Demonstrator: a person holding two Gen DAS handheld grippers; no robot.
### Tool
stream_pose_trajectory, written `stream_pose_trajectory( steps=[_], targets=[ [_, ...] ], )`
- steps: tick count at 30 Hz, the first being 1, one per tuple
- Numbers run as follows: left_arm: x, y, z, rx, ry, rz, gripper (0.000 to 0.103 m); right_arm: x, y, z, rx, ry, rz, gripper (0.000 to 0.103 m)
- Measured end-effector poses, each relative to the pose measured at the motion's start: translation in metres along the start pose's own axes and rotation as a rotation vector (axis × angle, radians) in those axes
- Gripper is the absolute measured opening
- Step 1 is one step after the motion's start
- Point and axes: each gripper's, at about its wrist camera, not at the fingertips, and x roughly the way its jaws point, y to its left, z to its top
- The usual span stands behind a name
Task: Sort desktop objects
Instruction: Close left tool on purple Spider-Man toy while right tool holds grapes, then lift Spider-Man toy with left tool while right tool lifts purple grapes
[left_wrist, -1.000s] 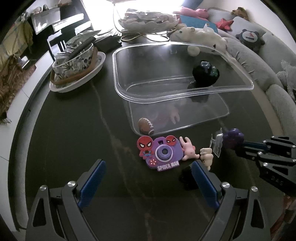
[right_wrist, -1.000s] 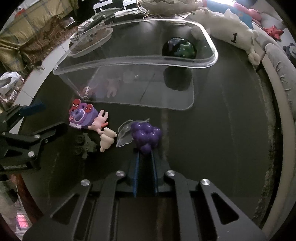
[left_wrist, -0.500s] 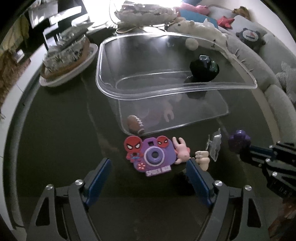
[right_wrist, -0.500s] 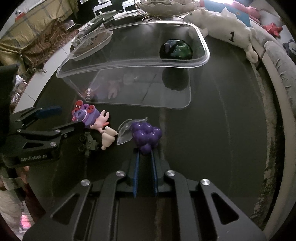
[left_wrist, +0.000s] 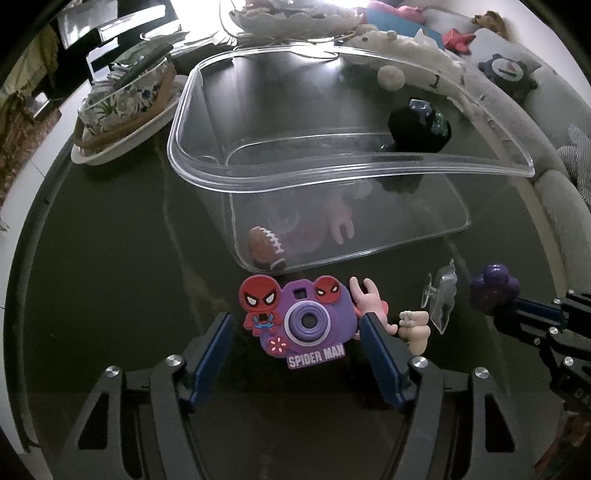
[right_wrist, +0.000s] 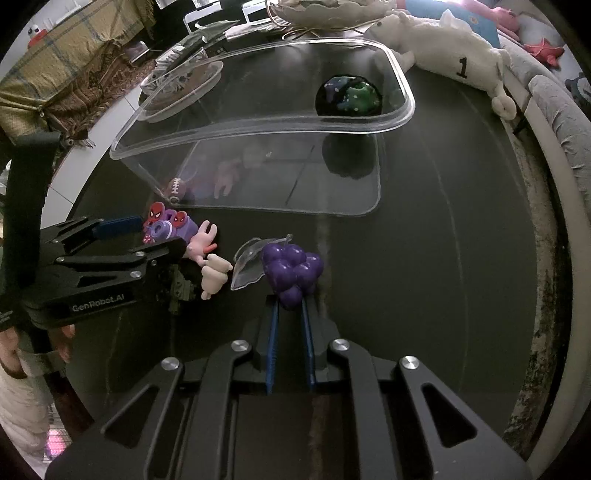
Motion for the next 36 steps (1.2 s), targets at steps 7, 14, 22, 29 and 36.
stream_pose_trajectory(
  steps=[7,14,22,29,36],
  targets=[
    [0.002,0.001,-0.001,-0.011,0.0,-0.01,0.066,0.0,0.002,0.0,0.0,0.003,0.002,0.011],
    [0.002,0.006,-0.003,-0.037,-0.006,-0.023,0.054,0.0,0.0,0.002,0.008,0.001,0.002,0.011],
    [-0.018,-0.001,-0.009,0.001,-0.073,0.019,0.054,-0.002,0.001,-0.001,0.014,-0.005,-0.005,0.011],
    [-0.033,-0.005,-0.013,0.019,-0.087,0.009,0.054,-0.01,0.01,-0.004,0.001,-0.02,-0.015,0.011],
    [-0.042,-0.007,-0.017,0.031,-0.093,0.018,0.054,-0.022,0.017,-0.007,-0.005,-0.038,-0.018,0.011]
  ],
)
